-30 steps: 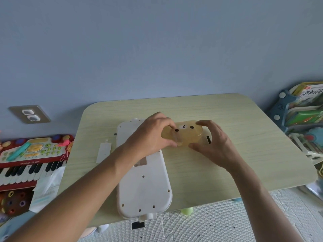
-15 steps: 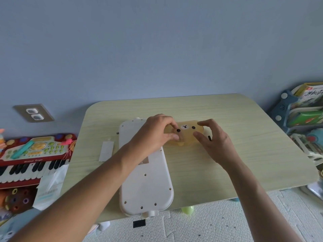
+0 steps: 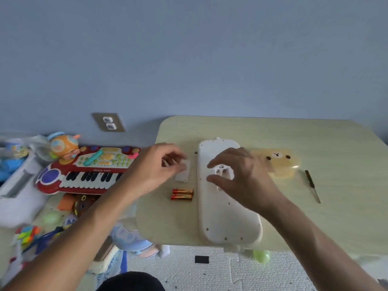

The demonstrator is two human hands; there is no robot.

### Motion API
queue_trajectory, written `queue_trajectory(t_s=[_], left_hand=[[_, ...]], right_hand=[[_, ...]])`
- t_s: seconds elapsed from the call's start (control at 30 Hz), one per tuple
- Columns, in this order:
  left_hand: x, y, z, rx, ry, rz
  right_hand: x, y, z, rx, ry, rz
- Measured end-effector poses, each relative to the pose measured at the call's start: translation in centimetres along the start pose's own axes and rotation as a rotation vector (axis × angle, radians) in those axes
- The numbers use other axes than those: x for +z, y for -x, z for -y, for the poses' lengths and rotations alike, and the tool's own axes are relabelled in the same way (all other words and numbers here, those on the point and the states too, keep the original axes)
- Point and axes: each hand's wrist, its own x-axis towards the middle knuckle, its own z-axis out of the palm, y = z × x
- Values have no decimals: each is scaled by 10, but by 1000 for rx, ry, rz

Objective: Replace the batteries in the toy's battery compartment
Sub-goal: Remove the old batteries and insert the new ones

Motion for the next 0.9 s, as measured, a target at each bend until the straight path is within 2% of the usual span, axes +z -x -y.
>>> queue_trajectory(t_s=[0.13, 0.23, 0.6, 0.67, 0.73, 0.8, 0.9], left_hand=[[1, 22, 24, -43, -64, 127], [6, 27, 30, -37, -43, 153], [12, 29, 34, 27, -88, 140], [11, 28, 34, 10, -57, 135], [6, 24, 32, -26, 30, 123], [2, 19, 25, -56, 170, 98], [5, 7, 7, -58, 358, 55]], right_hand=[[36, -9, 40, -136, 66, 138], [52, -12, 48, -152, 107, 206], [61, -8, 50, -160, 192, 184], [55, -9, 49, -151, 120, 169], [43, -11, 47, -99, -72, 145], [26, -14, 41, 11, -267, 101], [3, -13, 22, 192, -418, -37]])
